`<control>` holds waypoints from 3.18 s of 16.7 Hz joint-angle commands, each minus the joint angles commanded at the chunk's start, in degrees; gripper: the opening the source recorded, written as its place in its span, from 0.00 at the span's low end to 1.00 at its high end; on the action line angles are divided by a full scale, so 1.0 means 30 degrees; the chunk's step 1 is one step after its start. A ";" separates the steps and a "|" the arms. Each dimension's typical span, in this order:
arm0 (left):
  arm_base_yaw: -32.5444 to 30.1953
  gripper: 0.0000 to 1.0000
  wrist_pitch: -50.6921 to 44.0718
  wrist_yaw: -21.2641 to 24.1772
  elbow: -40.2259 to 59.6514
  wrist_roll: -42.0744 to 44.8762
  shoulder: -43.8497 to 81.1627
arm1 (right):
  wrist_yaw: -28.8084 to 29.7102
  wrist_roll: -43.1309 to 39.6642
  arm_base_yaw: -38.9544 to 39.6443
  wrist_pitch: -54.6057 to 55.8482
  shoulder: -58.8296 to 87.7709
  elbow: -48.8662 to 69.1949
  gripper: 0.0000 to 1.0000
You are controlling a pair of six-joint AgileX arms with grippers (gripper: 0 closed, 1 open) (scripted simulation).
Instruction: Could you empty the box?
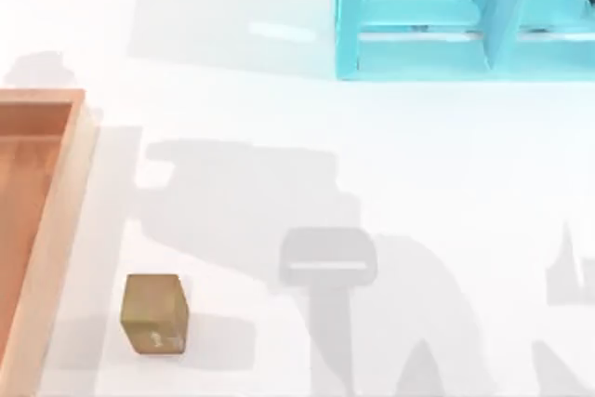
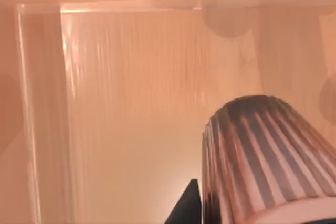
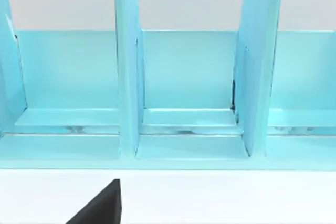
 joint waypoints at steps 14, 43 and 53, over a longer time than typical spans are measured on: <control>0.1144 0.00 -0.7174 0.0713 0.4025 0.0877 0.1795 | 0.0000 0.0000 0.0000 0.0000 0.0000 0.0000 1.00; -1.4652 0.00 -0.0636 0.0702 0.1516 -1.4767 0.5852 | 0.0000 0.0000 0.0000 0.0000 0.0000 0.0000 1.00; -1.4680 0.23 0.0880 0.0695 0.0297 -1.4781 0.6198 | 0.0000 0.0000 0.0000 0.0000 0.0000 0.0000 1.00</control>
